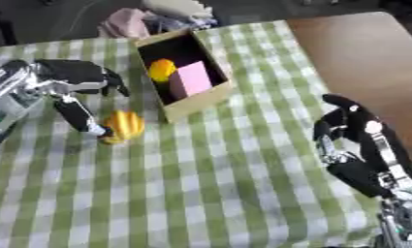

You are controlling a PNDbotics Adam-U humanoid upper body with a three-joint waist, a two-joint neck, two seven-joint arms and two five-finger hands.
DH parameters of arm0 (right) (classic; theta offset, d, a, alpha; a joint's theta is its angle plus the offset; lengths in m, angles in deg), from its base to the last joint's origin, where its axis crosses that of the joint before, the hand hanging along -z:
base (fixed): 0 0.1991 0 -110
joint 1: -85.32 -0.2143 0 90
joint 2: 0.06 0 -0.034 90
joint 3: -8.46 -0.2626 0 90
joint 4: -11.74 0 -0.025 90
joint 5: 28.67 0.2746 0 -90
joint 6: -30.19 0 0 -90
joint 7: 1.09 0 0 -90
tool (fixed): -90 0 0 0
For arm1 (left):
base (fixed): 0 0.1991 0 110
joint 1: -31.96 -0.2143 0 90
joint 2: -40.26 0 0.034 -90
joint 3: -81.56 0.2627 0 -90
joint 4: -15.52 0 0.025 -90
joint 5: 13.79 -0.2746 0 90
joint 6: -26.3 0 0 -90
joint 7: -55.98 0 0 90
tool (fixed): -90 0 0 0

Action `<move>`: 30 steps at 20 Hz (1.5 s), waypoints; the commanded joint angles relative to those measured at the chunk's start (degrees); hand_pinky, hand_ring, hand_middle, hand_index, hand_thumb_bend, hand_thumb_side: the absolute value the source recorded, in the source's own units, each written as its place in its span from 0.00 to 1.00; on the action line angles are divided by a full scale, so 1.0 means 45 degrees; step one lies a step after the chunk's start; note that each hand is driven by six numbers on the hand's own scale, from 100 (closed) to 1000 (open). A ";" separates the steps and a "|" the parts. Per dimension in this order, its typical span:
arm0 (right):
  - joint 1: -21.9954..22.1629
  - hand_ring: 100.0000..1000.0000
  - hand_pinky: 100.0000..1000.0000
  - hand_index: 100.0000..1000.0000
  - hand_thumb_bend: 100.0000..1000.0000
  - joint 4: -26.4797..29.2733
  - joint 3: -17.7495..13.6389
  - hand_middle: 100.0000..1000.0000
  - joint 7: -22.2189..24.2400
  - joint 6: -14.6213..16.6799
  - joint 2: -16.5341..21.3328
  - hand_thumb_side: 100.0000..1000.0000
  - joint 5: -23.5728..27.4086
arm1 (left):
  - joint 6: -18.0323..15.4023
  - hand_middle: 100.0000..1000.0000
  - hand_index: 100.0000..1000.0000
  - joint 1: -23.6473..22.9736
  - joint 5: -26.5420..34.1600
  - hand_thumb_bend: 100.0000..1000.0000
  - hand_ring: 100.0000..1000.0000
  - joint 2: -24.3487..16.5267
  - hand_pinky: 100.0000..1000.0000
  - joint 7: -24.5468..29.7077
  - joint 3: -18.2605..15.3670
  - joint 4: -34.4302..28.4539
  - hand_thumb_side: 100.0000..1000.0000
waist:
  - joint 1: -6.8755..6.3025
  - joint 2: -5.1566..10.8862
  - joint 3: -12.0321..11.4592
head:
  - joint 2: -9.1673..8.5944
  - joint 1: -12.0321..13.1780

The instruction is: Pick up objects on the table and place them in the box.

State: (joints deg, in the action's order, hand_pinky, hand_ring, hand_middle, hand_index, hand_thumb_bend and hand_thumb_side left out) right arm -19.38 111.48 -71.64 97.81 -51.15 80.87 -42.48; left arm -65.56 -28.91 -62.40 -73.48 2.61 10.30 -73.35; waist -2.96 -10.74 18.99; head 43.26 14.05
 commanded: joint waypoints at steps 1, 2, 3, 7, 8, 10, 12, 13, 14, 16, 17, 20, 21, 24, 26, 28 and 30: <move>-0.0199 0.56 0.42 0.86 0.00 0.0180 -0.0076 0.49 0.0010 0.0019 0.0188 0.41 -0.0028 | 0.0024 0.77 0.85 0.0266 -0.0630 0.44 0.65 0.0124 0.69 -0.0458 0.0071 0.0585 0.32 | 0.0058 0.0237 -0.0006 | -0.0052 0.0000; -0.0199 0.56 0.42 0.86 0.00 0.0180 -0.0075 0.49 0.0019 0.0021 0.0185 0.41 -0.0024 | -0.0031 0.73 0.82 0.0275 -0.0709 0.42 0.61 0.0216 0.66 -0.0518 0.0119 0.0748 0.29 | 0.0067 0.0232 -0.0004 | -0.0052 0.0000; -0.0195 0.56 0.42 0.86 0.00 0.0178 -0.0080 0.49 0.0020 0.0020 0.0183 0.41 -0.0022 | -0.0101 0.70 0.80 0.0277 -0.0719 0.40 0.58 0.0288 0.64 -0.0557 0.0160 0.0876 0.25 | 0.0075 0.0226 -0.0001 | -0.0052 0.0004; -0.0177 0.56 0.42 0.86 0.00 0.0167 -0.0112 0.49 -0.0005 0.0013 0.0172 0.41 -0.0030 | -0.0260 0.46 0.60 0.0296 -0.0508 0.29 0.40 0.0308 0.52 -0.1025 0.0079 0.0840 0.07 | 0.0084 0.0201 -0.0006 | -0.0047 0.0020; -0.0175 0.56 0.42 0.86 0.00 0.0165 -0.0119 0.49 -0.0011 0.0013 0.0169 0.41 -0.0033 | -0.0236 0.44 0.58 0.0290 -0.0388 0.27 0.39 0.0244 0.51 -0.1190 -0.0003 0.0703 0.07 | 0.0081 0.0198 -0.0008 | -0.0052 0.0015; -0.0173 0.56 0.42 0.86 0.00 0.0162 -0.0138 0.49 -0.0034 0.0010 0.0172 0.41 -0.0038 | -0.0109 0.40 0.54 0.0315 -0.0045 0.24 0.36 -0.0010 0.49 -0.1466 -0.0281 0.0225 0.06 | 0.0072 0.0196 -0.0014 | -0.0061 0.0000; -0.0161 0.56 0.42 0.86 0.00 0.0155 -0.0137 0.49 -0.0047 0.0006 0.0184 0.41 -0.0038 | 0.0183 0.40 0.54 0.0472 0.0277 0.22 0.36 -0.0327 0.49 -0.1775 -0.0667 -0.0355 0.06 | 0.0062 0.0202 -0.0022 | -0.0052 -0.0006; -0.0151 0.56 0.42 0.86 0.00 0.0150 -0.0125 0.49 -0.0043 0.0006 0.0188 0.41 -0.0033 | 0.0420 0.40 0.54 0.0658 0.0356 0.21 0.36 -0.0459 0.49 -0.2022 -0.0894 -0.0578 0.05 | 0.0057 0.0211 -0.0025 | -0.0043 0.0000; -0.0143 0.56 0.42 0.86 0.00 0.0144 -0.0108 0.49 -0.0033 0.0008 0.0192 0.41 -0.0026 | 0.0681 0.40 0.55 0.0857 0.0395 0.21 0.37 -0.0540 0.50 -0.2306 -0.1061 -0.0687 0.05 | 0.0051 0.0221 -0.0021 | -0.0031 0.0019; -0.0130 0.56 0.42 0.86 0.00 0.0134 -0.0053 0.49 0.0012 0.0022 0.0186 0.41 -0.0005 | 0.1246 0.41 0.55 0.1415 0.0343 0.20 0.37 -0.0519 0.50 -0.3001 -0.1261 -0.0455 0.04 | 0.0039 0.0243 0.0028 | -0.0008 0.0085; -0.0130 0.56 0.42 0.86 0.00 0.0129 -0.0025 0.49 0.0037 0.0026 0.0181 0.41 0.0008 | 0.1506 0.41 0.57 0.1727 0.0271 0.19 0.38 -0.0400 0.51 -0.3360 -0.1295 -0.0138 0.04 | 0.0035 0.0251 0.0077 | -0.0005 0.0140; -0.0185 0.56 0.42 0.86 0.00 0.0128 0.0082 0.49 0.0131 0.0048 0.0153 0.41 0.0060 | 0.1898 0.44 0.60 0.2610 -0.0106 0.19 0.41 0.0237 0.53 -0.4189 -0.1173 0.1251 0.04 | 0.0027 0.0250 0.0306 | -0.0023 0.0337; -0.0212 0.56 0.42 0.86 0.00 0.0132 0.0121 0.49 0.0168 0.0056 0.0132 0.41 0.0084 | 0.1911 0.45 0.60 0.2856 -0.0284 0.19 0.42 0.0505 0.54 -0.4376 -0.1121 0.1738 0.04 | 0.0025 0.0242 0.0400 | -0.0041 0.0401; -0.0263 0.56 0.42 0.86 0.00 0.0136 0.0208 0.49 0.0258 0.0070 0.0060 0.41 0.0150 | 0.1877 0.62 0.75 0.3372 -0.0925 0.24 0.57 0.1221 0.64 -0.5005 -0.0973 0.2935 0.06 | 0.0052 0.0207 0.0610 | -0.0077 0.0521; -0.0284 0.56 0.42 0.86 0.00 0.0138 0.0231 0.49 0.0290 0.0072 0.0032 0.41 0.0176 | 0.1793 0.76 0.86 0.3498 -0.1332 0.30 0.69 0.1591 0.70 -0.5208 -0.0839 0.3551 0.11 | 0.0077 0.0184 0.0699 | -0.0084 0.0588; -0.0277 0.56 0.42 0.86 0.00 0.0137 0.0212 0.49 0.0282 0.0062 0.0023 0.41 0.0187 | 0.1695 0.82 0.90 0.3475 -0.1558 0.35 0.73 0.1780 0.74 -0.5241 -0.0768 0.3844 0.26 | 0.0090 0.0169 0.0726 | -0.0095 0.0594; -0.0261 0.56 0.42 0.86 0.00 0.0134 0.0177 0.49 0.0253 0.0054 0.0030 0.41 0.0179 | 0.1769 0.84 0.92 0.3336 -0.1449 0.34 0.75 0.1765 0.75 -0.5372 -0.0833 0.3747 0.34 | 0.0090 0.0164 0.0683 | -0.0111 0.0551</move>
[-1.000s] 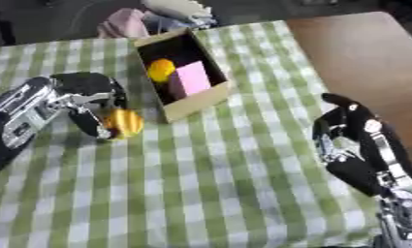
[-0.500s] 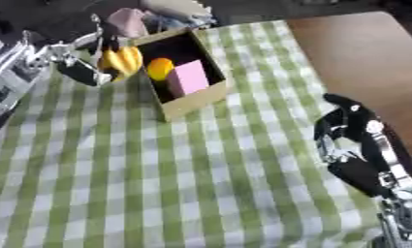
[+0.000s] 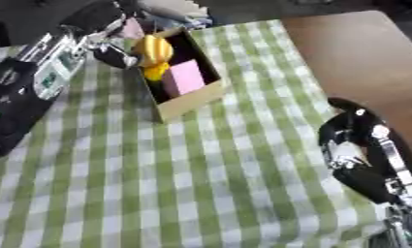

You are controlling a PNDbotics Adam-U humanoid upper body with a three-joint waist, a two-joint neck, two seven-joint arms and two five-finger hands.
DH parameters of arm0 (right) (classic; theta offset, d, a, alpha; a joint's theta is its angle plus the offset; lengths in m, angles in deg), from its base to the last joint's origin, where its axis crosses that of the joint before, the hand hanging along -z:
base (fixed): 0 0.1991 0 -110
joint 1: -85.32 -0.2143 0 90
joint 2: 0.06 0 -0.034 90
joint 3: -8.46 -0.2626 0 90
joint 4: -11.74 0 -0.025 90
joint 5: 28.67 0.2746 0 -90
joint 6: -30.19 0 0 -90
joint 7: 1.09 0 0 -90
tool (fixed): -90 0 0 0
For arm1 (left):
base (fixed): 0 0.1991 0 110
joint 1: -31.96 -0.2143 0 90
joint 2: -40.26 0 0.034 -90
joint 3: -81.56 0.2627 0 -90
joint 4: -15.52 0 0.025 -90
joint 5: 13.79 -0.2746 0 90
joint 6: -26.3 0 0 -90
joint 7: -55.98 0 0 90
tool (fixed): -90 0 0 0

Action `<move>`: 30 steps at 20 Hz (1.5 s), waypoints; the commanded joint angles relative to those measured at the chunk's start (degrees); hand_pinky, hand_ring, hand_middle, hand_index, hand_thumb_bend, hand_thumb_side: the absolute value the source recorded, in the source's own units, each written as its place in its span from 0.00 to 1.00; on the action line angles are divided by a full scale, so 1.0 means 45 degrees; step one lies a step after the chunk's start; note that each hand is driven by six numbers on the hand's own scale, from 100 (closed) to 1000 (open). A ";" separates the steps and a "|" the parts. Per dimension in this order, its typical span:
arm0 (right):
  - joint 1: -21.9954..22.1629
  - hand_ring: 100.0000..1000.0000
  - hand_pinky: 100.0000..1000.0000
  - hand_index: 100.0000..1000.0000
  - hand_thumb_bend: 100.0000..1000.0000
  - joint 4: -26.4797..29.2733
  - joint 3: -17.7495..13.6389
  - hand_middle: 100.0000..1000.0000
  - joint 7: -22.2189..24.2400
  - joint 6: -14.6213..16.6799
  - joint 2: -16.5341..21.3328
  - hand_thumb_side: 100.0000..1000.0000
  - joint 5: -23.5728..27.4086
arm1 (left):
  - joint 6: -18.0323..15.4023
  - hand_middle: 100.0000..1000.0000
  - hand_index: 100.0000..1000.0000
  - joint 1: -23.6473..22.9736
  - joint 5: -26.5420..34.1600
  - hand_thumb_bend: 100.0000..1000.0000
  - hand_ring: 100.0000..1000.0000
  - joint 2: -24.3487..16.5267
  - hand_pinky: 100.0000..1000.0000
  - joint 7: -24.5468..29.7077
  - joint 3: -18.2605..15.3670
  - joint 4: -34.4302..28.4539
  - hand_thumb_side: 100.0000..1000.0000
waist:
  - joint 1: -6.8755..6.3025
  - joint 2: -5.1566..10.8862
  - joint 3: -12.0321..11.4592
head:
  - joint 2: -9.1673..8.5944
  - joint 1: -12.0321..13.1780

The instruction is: Pick up objects on the table and place them in the box.

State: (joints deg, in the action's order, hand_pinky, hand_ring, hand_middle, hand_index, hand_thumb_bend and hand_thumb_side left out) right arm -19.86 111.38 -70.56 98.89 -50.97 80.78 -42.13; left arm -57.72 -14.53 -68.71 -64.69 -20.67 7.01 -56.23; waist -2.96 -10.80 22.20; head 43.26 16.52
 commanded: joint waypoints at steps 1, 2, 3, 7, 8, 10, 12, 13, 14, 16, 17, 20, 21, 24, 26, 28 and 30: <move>-0.0149 0.56 0.42 0.86 0.00 0.0154 -0.0083 0.49 -0.0003 0.0010 0.0056 0.41 0.0092 | 0.0102 0.83 0.91 0.0053 0.0168 0.30 0.74 -0.0267 0.74 -0.0300 -0.0166 -0.0259 0.35 | 0.0087 0.0180 -0.0082 | -0.0111 -0.0034; -0.0147 0.56 0.42 0.86 0.00 0.0155 -0.0110 0.49 -0.0023 0.0008 0.0066 0.41 0.0078 | 0.0174 0.82 0.91 -0.0078 0.0522 0.28 0.73 -0.0404 0.74 -0.0437 -0.0255 -0.0621 0.35 | 0.0083 0.0184 -0.0142 | -0.0116 -0.0080; -0.0145 0.56 0.42 0.86 0.00 0.0157 -0.0144 0.49 -0.0046 0.0007 0.0080 0.41 0.0062 | 0.0262 0.76 0.87 -0.0253 0.0997 0.24 0.70 -0.0613 0.73 -0.0609 -0.0362 -0.1156 0.32 | 0.0077 0.0188 -0.0218 | -0.0126 -0.0150; -0.0144 0.56 0.42 0.86 0.00 0.0178 -0.0357 0.49 -0.0216 -0.0026 0.0172 0.41 -0.0045 | 0.0712 0.64 0.80 -0.1560 0.3351 0.05 0.61 -0.1821 0.70 -0.1308 -0.1072 -0.4480 0.20 | 0.0060 0.0210 -0.0594 | -0.0121 -0.0418; -0.0136 0.57 0.42 0.86 0.00 0.0191 -0.0429 0.49 -0.0281 -0.0032 0.0208 0.41 -0.0100 | 0.0868 0.63 0.79 -0.2061 0.4078 0.02 0.61 -0.2086 0.70 -0.1511 -0.1380 -0.5451 0.20 | 0.0063 0.0230 -0.0710 | -0.0097 -0.0461; -0.0130 0.57 0.43 0.86 0.00 0.0205 -0.0568 0.49 -0.0427 -0.0074 0.0280 0.41 -0.0167 | 0.1178 0.61 0.78 -0.3177 0.5569 0.00 0.60 -0.2421 0.69 -0.1972 -0.2020 -0.7242 0.22 | 0.0072 0.0265 -0.0939 | -0.0055 -0.0523; -0.0139 0.57 0.43 0.86 0.00 0.0234 -0.0705 0.49 -0.0581 -0.0120 0.0377 0.41 -0.0229 | 0.1348 0.60 0.78 -0.4399 0.6873 0.00 0.60 -0.2361 0.69 -0.2565 -0.2656 -0.8721 0.26 | 0.0058 0.0306 -0.1158 | -0.0003 -0.0547; -0.0140 0.57 0.43 0.87 0.00 0.0250 -0.0765 0.49 -0.0654 -0.0144 0.0423 0.41 -0.0255 | 0.1282 0.60 0.78 -0.4932 0.7404 0.00 0.59 -0.2194 0.69 -0.2928 -0.2925 -0.9128 0.28 | 0.0046 0.0330 -0.1263 | 0.0037 -0.0558; -0.0135 0.57 0.43 0.87 0.00 0.0266 -0.0831 0.49 -0.0731 -0.0169 0.0465 0.41 -0.0282 | 0.1047 0.60 0.78 -0.5454 0.7890 0.00 0.59 -0.1849 0.69 -0.3340 -0.3135 -0.9327 0.31 | 0.0031 0.0362 -0.1397 | 0.0092 -0.0562; -0.0153 0.57 0.43 0.87 0.00 0.0302 -0.0925 0.49 -0.0864 -0.0205 0.0518 0.41 -0.0322 | 0.0275 0.62 0.79 -0.6400 0.8667 0.00 0.60 -0.0982 0.69 -0.4043 -0.3385 -0.9473 0.41 | 0.0013 0.0389 -0.1648 | 0.0162 -0.0540; -0.0160 0.57 0.43 0.87 0.00 0.0318 -0.0959 0.49 -0.0923 -0.0221 0.0541 0.41 -0.0338 | -0.0117 0.62 0.79 -0.6839 0.8934 0.00 0.60 -0.0484 0.69 -0.4358 -0.3496 -0.9497 0.45 | 0.0005 0.0397 -0.1772 | 0.0177 -0.0536; -0.0137 0.58 0.44 0.88 0.00 0.0342 -0.1031 0.50 -0.1126 -0.0268 0.0561 0.41 -0.0363 | -0.0647 0.62 0.81 -0.7915 0.9315 0.00 0.60 0.1114 0.68 -0.5283 -0.3738 -0.9516 0.54 | 0.0030 0.0411 -0.2185 | 0.0189 -0.0465; -0.0125 0.58 0.44 0.89 0.00 0.0346 -0.1039 0.51 -0.1203 -0.0280 0.0553 0.41 -0.0360 | -0.0738 0.63 0.81 -0.8162 0.9350 0.00 0.60 0.1538 0.68 -0.5491 -0.3737 -0.9518 0.57 | 0.0045 0.0413 -0.2272 | 0.0190 -0.0431; -0.0050 0.59 0.44 0.91 0.00 0.0344 -0.1101 0.51 -0.1566 -0.0344 0.0472 0.41 -0.0293 | -0.0852 0.66 0.83 -0.8697 0.9265 0.00 0.63 0.2944 0.69 -0.5694 -0.3676 -0.9519 0.65 | 0.0110 0.0386 -0.2451 | 0.0191 -0.0391; 0.0022 0.60 0.45 0.91 0.00 0.0320 -0.1145 0.52 -0.1901 -0.0421 0.0398 0.41 -0.0239 | -0.0789 0.67 0.83 -0.8865 0.9134 0.00 0.64 0.4025 0.69 -0.5592 -0.3639 -0.9519 0.70 | 0.0169 0.0356 -0.2530 | 0.0191 -0.0370; 0.0063 0.61 0.45 0.92 0.00 0.0309 -0.1165 0.52 -0.2202 -0.0477 0.0350 0.41 -0.0195 | -0.0658 0.67 0.84 -0.8982 0.9156 0.00 0.64 0.4928 0.69 -0.5569 -0.3618 -0.9471 0.74 | 0.0233 0.0323 -0.2598 | 0.0191 -0.0319; 0.0093 0.63 0.45 0.92 0.00 0.0299 -0.1190 0.53 -0.2507 -0.0535 0.0318 0.41 -0.0150 | -0.0581 0.67 0.83 -0.9103 0.9288 0.00 0.64 0.5577 0.69 -0.5648 -0.3520 -0.9272 0.76 | 0.0265 0.0278 -0.2653 | 0.0191 -0.0223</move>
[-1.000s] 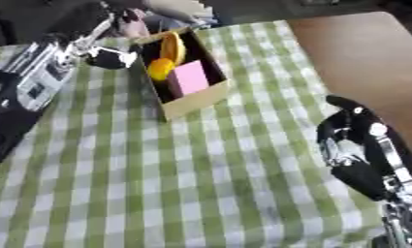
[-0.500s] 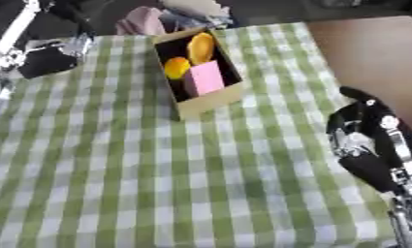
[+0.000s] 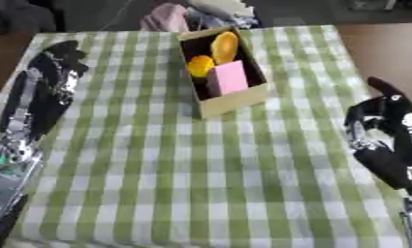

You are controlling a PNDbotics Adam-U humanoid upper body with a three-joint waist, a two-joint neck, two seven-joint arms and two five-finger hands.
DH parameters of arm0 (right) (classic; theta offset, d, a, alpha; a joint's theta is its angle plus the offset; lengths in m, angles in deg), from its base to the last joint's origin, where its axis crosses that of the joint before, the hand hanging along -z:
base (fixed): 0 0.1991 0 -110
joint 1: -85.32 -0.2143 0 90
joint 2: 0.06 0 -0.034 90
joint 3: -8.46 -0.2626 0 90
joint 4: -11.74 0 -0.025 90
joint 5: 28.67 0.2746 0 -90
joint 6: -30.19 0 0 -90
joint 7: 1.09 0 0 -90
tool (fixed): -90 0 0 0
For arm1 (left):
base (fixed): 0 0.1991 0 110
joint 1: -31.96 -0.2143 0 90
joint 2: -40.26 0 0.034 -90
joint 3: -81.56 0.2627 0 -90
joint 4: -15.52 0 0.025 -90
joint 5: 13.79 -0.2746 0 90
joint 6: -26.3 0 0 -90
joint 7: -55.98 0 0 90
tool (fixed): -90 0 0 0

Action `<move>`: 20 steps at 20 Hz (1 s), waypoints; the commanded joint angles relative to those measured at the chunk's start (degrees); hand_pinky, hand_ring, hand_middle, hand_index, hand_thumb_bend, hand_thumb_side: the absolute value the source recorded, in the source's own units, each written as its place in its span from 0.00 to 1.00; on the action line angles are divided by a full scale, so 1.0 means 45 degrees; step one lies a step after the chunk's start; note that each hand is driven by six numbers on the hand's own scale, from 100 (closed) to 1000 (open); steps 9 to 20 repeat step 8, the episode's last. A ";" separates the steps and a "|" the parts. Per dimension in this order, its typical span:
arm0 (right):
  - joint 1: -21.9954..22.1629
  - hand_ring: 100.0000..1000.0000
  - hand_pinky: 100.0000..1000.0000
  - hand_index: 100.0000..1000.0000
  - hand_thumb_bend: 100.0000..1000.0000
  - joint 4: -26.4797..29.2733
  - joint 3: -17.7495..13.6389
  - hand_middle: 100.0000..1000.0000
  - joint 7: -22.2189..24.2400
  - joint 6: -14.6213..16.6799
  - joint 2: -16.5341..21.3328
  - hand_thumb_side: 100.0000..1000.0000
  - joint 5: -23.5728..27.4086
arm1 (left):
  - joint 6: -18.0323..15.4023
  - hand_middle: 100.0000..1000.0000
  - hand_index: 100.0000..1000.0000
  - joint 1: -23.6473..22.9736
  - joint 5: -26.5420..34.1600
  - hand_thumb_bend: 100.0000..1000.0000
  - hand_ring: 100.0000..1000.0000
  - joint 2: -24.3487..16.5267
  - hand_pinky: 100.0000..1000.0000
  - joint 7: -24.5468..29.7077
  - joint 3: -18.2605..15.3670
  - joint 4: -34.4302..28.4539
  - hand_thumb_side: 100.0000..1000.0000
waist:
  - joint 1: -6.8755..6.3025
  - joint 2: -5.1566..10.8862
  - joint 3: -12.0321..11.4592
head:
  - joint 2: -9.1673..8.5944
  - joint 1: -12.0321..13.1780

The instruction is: Pick up objects on the table and place them in the box.

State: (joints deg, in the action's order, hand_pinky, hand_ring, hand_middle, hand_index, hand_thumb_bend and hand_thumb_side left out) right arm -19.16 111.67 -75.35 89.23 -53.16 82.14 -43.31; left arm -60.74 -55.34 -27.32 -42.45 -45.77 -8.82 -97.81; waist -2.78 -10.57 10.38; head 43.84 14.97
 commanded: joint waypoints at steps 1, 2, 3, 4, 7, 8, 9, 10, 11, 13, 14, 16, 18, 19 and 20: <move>-0.0042 0.63 0.45 0.92 0.00 0.0225 -0.0134 0.53 -0.0507 -0.0079 0.0002 0.41 0.0128 | 0.0070 0.67 0.83 -0.0098 0.0141 0.00 0.64 0.0845 0.69 -0.0109 0.0068 0.0101 0.77 | 0.0229 0.0211 -0.0043 | 0.0062 0.0165; -0.0016 0.64 0.46 0.92 0.00 0.0219 -0.0141 0.54 -0.0647 -0.0105 -0.0011 0.41 0.0146 | 0.0033 0.67 0.83 -0.0165 0.0159 0.00 0.64 0.0986 0.69 -0.0118 0.0139 0.0235 0.77 | 0.0231 0.0197 -0.0051 | 0.0062 0.0197; 0.0007 0.65 0.46 0.92 0.00 0.0215 -0.0143 0.55 -0.0763 -0.0121 -0.0018 0.41 0.0159 | -0.0018 0.66 0.83 -0.0213 0.0144 0.00 0.64 0.1070 0.69 -0.0104 0.0195 0.0340 0.77 | 0.0230 0.0187 -0.0052 | 0.0062 0.0211; 0.0036 0.66 0.46 0.92 0.00 0.0211 -0.0154 0.55 -0.0865 -0.0134 -0.0024 0.41 0.0169 | -0.0073 0.66 0.83 -0.0242 0.0126 0.00 0.63 0.1121 0.69 -0.0092 0.0230 0.0426 0.77 | 0.0230 0.0176 -0.0042 | 0.0062 0.0210; 0.0147 0.69 0.47 0.92 0.00 0.0188 -0.0197 0.58 -0.1106 -0.0152 -0.0038 0.41 0.0188 | -0.0229 0.66 0.83 -0.0219 0.0151 0.00 0.63 0.1186 0.69 -0.0078 0.0263 0.0600 0.77 | 0.0250 0.0154 -0.0057 | 0.0062 0.0153; 0.0178 0.70 0.48 0.92 0.00 0.0180 -0.0209 0.58 -0.1155 -0.0151 -0.0037 0.41 0.0193 | -0.0269 0.66 0.83 -0.0216 0.0187 0.00 0.63 0.1200 0.69 -0.0079 0.0265 0.0657 0.78 | 0.0257 0.0148 -0.0061 | 0.0062 0.0132; 0.0178 0.70 0.48 0.92 0.00 0.0180 -0.0209 0.58 -0.1155 -0.0151 -0.0037 0.41 0.0193 | -0.0269 0.66 0.83 -0.0216 0.0187 0.00 0.63 0.1200 0.69 -0.0079 0.0265 0.0657 0.78 | 0.0257 0.0148 -0.0061 | 0.0062 0.0132; 0.0178 0.70 0.48 0.92 0.00 0.0180 -0.0209 0.58 -0.1155 -0.0151 -0.0037 0.41 0.0193 | -0.0269 0.66 0.83 -0.0216 0.0187 0.00 0.63 0.1200 0.69 -0.0079 0.0265 0.0657 0.78 | 0.0257 0.0148 -0.0061 | 0.0062 0.0132; 0.0178 0.70 0.48 0.92 0.00 0.0180 -0.0209 0.58 -0.1155 -0.0151 -0.0037 0.41 0.0193 | -0.0269 0.66 0.83 -0.0216 0.0187 0.00 0.63 0.1200 0.69 -0.0079 0.0265 0.0657 0.78 | 0.0257 0.0148 -0.0061 | 0.0062 0.0132; 0.0178 0.70 0.48 0.92 0.00 0.0180 -0.0209 0.58 -0.1155 -0.0151 -0.0037 0.41 0.0193 | -0.0269 0.66 0.83 -0.0216 0.0187 0.00 0.63 0.1200 0.69 -0.0079 0.0265 0.0657 0.78 | 0.0257 0.0148 -0.0061 | 0.0062 0.0132; 0.0178 0.70 0.48 0.92 0.00 0.0180 -0.0209 0.58 -0.1155 -0.0151 -0.0037 0.41 0.0193 | -0.0269 0.66 0.83 -0.0216 0.0187 0.00 0.63 0.1200 0.69 -0.0079 0.0265 0.0657 0.78 | 0.0257 0.0148 -0.0061 | 0.0062 0.0132; 0.0178 0.70 0.48 0.92 0.00 0.0180 -0.0209 0.58 -0.1155 -0.0151 -0.0037 0.41 0.0193 | -0.0269 0.66 0.83 -0.0216 0.0187 0.00 0.63 0.1200 0.69 -0.0079 0.0265 0.0657 0.78 | 0.0257 0.0148 -0.0061 | 0.0062 0.0132; 0.0178 0.70 0.48 0.92 0.00 0.0180 -0.0209 0.58 -0.1155 -0.0151 -0.0037 0.41 0.0193 | -0.0269 0.66 0.83 -0.0216 0.0187 0.00 0.63 0.1200 0.69 -0.0079 0.0265 0.0657 0.78 | 0.0257 0.0148 -0.0061 | 0.0062 0.0132; 0.0178 0.70 0.48 0.92 0.00 0.0180 -0.0209 0.58 -0.1155 -0.0151 -0.0037 0.41 0.0193 | -0.0269 0.66 0.83 -0.0216 0.0187 0.00 0.63 0.1200 0.69 -0.0079 0.0265 0.0657 0.78 | 0.0257 0.0148 -0.0061 | 0.0062 0.0132; 0.0178 0.70 0.48 0.92 0.00 0.0180 -0.0209 0.58 -0.1155 -0.0151 -0.0037 0.41 0.0193 | -0.0269 0.66 0.83 -0.0216 0.0187 0.00 0.63 0.1200 0.69 -0.0079 0.0265 0.0657 0.78 | 0.0257 0.0148 -0.0061 | 0.0062 0.0132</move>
